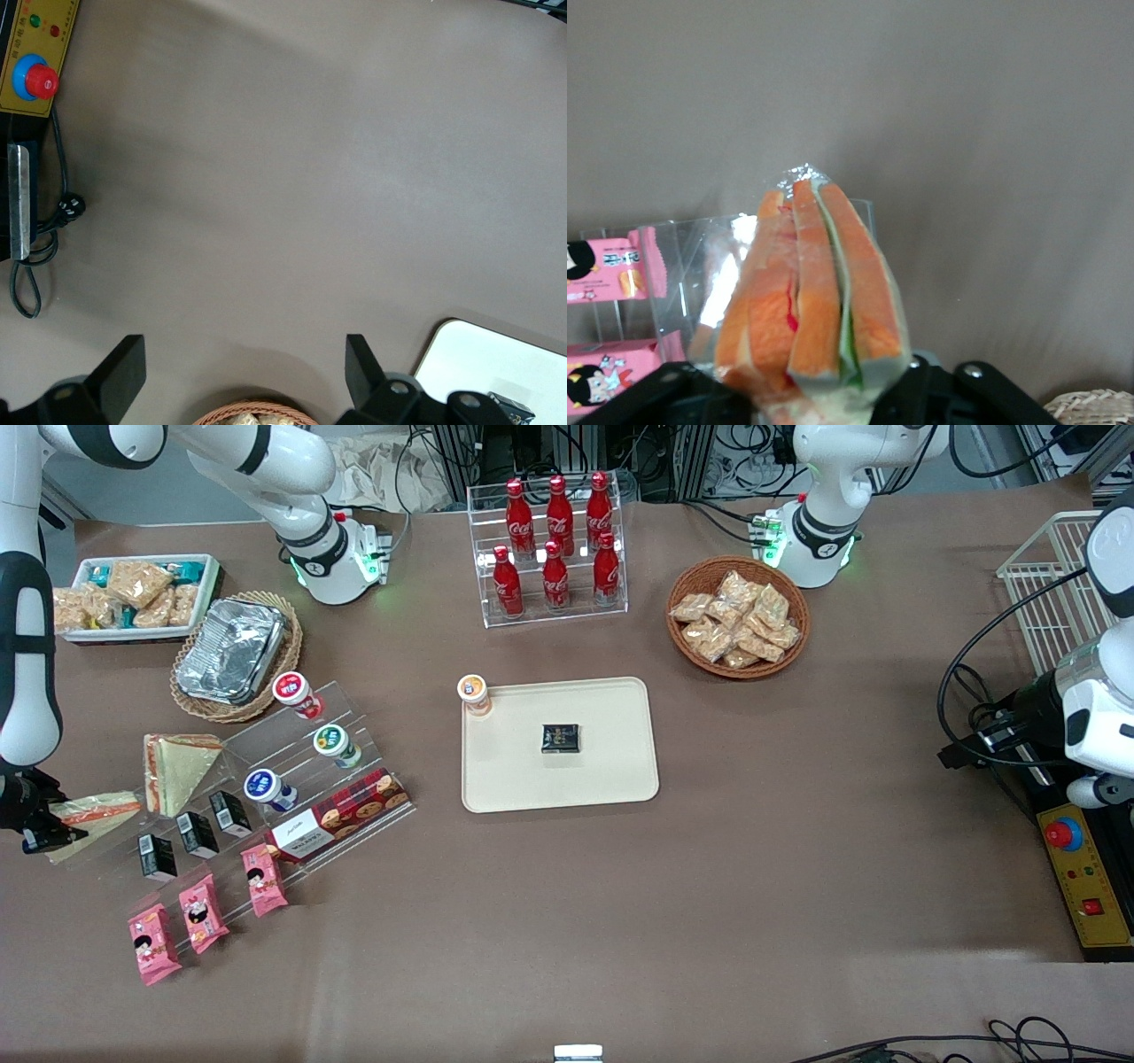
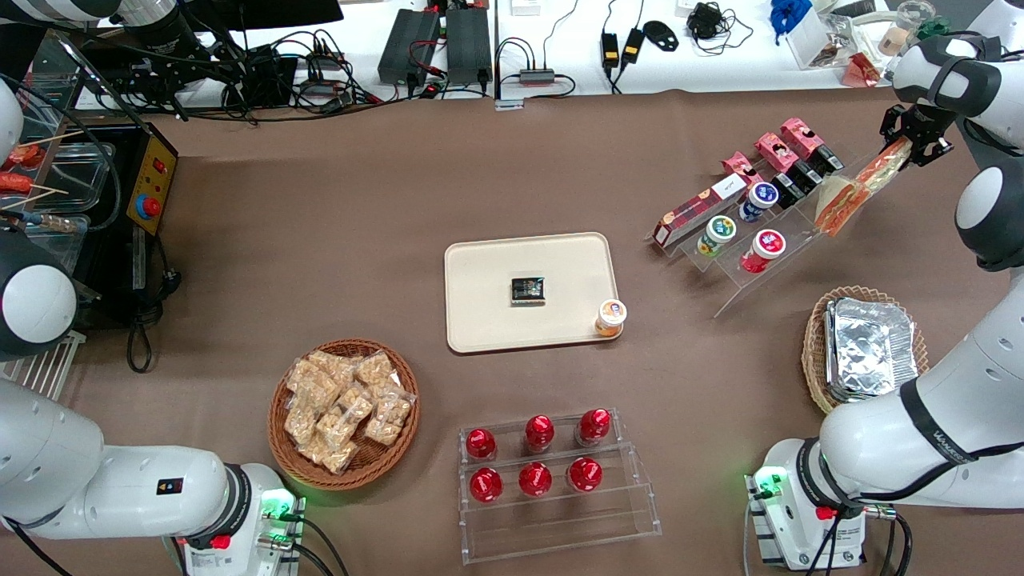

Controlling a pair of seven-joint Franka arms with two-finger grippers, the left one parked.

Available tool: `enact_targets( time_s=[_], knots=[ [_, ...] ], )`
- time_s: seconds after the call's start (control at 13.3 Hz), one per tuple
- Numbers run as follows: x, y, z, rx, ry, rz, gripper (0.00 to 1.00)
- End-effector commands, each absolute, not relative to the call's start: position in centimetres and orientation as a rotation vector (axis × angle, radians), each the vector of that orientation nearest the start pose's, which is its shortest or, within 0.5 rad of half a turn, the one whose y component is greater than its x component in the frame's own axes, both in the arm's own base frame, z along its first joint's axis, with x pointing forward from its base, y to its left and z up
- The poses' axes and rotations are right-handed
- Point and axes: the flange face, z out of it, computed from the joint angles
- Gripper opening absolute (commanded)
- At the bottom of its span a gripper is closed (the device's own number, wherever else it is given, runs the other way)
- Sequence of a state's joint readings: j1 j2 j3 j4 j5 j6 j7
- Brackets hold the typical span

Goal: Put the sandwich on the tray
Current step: 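Close the right gripper on the sandwich wrapper and lift it, then carry the sandwich with the right gripper over to the beige tray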

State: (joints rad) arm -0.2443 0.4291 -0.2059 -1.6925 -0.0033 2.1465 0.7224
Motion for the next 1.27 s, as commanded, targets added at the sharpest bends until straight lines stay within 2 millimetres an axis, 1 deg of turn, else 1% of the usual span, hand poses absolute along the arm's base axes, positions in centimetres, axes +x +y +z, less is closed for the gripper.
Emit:
enact_targets(
  time_s=[0.0, 0.07, 0.15, 0.22, 0.38, 0.45, 0.67, 0.82, 0.97, 1.12, 1.2],
  knots=[
    [61.3, -27.7, 36.3, -2.725, 1.689, -0.128, 0.21],
    [61.4, -27.4, 36.8, -2.751, 1.648, -0.139, 0.12],
    [61.4, -27.3, 37.8, -2.765, 1.613, -0.161, 0.00],
    [61.7, -27.0, 39.1, -2.791, 1.552, -0.191, 0.00],
    [61.6, -26.6, 42.2, -2.862, 1.386, -0.244, 0.00],
    [61.9, -25.9, 43.1, -2.899, 1.297, -0.239, 0.00],
    [63.0, -22.3, 45.0, -3.005, 1.003, -0.158, 0.00],
    [63.7, -19.5, 45.5, -3.057, 0.796, -0.121, 0.00],
    [63.6, -17.7, 46.4, -3.065, 0.719, -0.090, 0.00],
    [63.5, -15.6, 47.4, -3.090, 0.559, -0.075, 0.00],
    [63.6, -14.7, 47.7, -3.088, 0.527, -0.080, 0.00]
  ],
)
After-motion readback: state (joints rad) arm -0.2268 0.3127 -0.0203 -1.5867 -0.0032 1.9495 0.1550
